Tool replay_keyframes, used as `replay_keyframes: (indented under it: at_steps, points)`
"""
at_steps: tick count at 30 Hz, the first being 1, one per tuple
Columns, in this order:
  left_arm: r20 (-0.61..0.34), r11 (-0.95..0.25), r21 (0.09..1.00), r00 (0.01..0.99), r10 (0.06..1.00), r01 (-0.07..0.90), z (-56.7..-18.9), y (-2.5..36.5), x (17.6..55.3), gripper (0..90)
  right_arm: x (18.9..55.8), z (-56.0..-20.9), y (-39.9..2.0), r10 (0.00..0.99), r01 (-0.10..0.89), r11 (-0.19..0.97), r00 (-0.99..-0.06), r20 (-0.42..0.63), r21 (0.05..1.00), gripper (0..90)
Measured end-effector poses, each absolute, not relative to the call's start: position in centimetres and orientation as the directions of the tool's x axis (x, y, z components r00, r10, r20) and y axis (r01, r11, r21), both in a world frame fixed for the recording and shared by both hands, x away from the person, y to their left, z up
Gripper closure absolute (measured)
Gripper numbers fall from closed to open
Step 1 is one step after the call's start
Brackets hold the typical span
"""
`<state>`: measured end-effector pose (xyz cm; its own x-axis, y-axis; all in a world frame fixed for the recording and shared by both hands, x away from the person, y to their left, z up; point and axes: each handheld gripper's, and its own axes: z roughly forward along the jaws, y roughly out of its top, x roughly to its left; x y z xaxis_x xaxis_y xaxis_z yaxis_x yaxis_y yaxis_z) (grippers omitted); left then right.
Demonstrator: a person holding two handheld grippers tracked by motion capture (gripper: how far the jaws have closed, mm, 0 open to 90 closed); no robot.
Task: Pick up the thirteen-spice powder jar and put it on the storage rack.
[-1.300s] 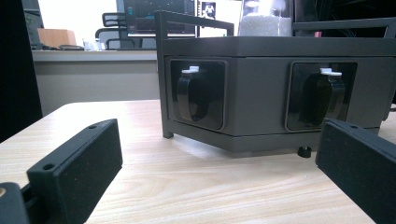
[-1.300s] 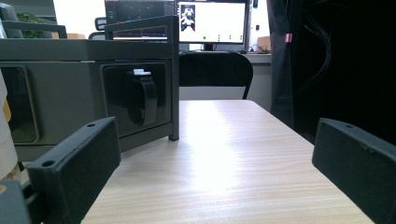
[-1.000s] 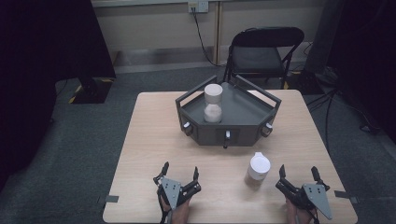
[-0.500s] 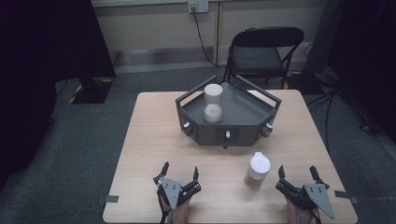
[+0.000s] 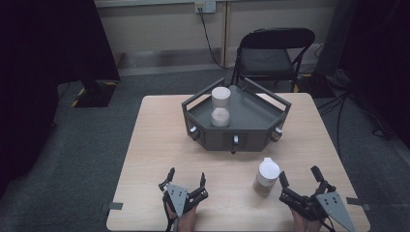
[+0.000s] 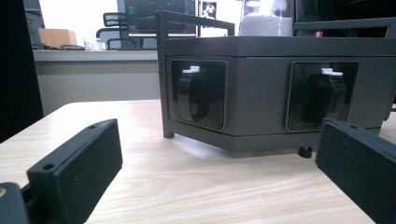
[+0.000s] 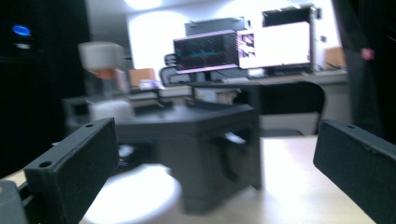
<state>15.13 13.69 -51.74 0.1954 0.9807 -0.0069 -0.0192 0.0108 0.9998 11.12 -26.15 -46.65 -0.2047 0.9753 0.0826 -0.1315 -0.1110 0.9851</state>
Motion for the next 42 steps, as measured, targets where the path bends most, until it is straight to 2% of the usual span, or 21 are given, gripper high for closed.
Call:
replay_keyframes:
  at_steps: [5,10,16,26,32,42]
  points:
    - [-0.007,0.011,1.000,0.195,0.981,-0.020,-51.7,13.7,15.1,0.1,11.5,-45.6,-24.4,0.960,-0.117,-0.052,-0.280,0.018,0.992,2.2]
    - [-0.007,0.011,1.000,0.194,0.981,-0.020,-51.8,13.7,15.1,0.0,12.7,-46.6,-22.4,0.966,-0.047,0.016,-0.259,-0.028,0.999,6.7]
    - [-0.007,0.011,1.000,0.194,0.981,-0.020,-51.8,13.7,15.1,0.0,13.4,-48.1,-21.2,0.973,0.025,0.046,-0.226,-0.039,0.999,11.0]
    - [-0.007,0.012,1.000,0.194,0.981,-0.020,-51.8,13.7,15.1,0.0,13.7,-49.1,-21.4,0.975,0.076,0.014,-0.222,0.003,0.997,20.6]
    - [-0.007,0.011,1.000,0.193,0.981,-0.020,-51.7,13.7,15.1,0.0,13.8,-49.2,-21.5,0.976,0.075,0.015,-0.220,0.002,0.997,29.8]
    - [-0.007,0.011,1.000,0.193,0.981,-0.019,-51.7,13.7,15.1,0.0,14.0,-48.4,-21.4,0.976,0.100,0.042,-0.217,-0.019,0.994,30.3]
